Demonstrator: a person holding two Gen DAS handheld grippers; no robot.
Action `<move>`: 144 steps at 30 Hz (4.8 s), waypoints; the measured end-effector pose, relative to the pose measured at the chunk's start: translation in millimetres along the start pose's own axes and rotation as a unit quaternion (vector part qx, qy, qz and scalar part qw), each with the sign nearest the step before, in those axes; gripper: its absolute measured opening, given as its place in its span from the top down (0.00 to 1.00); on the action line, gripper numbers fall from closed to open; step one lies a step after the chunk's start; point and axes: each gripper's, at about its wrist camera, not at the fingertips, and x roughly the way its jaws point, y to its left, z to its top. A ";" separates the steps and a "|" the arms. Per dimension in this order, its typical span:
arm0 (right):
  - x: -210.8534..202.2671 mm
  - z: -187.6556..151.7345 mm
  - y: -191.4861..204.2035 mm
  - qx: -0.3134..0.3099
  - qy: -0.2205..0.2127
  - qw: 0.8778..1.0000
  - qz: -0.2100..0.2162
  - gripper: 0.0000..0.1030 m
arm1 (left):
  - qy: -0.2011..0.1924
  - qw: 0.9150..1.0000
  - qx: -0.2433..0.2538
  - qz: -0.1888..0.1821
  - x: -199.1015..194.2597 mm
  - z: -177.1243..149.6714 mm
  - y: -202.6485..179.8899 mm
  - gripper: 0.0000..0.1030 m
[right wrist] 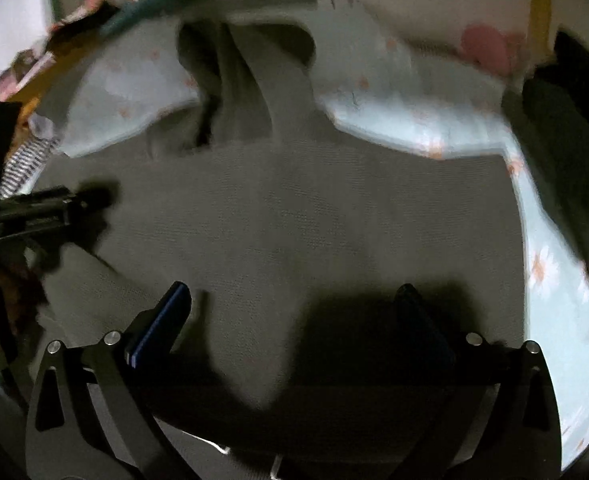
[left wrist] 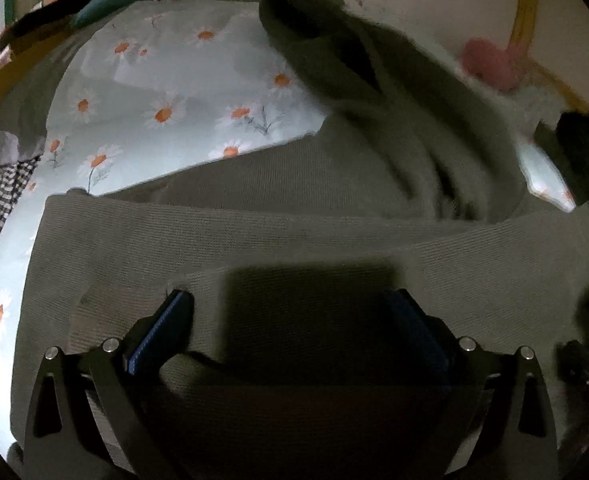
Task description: Fold large clothes
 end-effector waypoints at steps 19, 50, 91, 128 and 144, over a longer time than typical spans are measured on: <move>71.9 167.7 5.8 -0.072 -0.055 0.994 0.059 0.03 | -0.048 0.996 0.038 -0.059 34.8 150.2 -20.8 0.05; 19.5 243.8 5.8 -0.148 -0.186 0.953 0.186 0.89 | -0.091 0.984 0.032 -0.149 38.2 209.5 9.7 0.05; -107.5 -46.5 61.0 -0.367 -0.159 0.915 0.055 0.06 | 0.041 0.977 -0.023 -0.206 -105.2 -93.8 7.7 0.06; 32.5 -6.3 82.8 -0.108 -0.001 0.994 0.024 0.03 | -0.012 0.995 -0.070 -0.067 4.6 11.3 24.5 0.05; 30.4 -10.6 76.3 -0.093 -0.002 0.996 0.015 0.02 | -0.027 0.998 0.047 0.026 -0.6 -49.1 12.4 0.04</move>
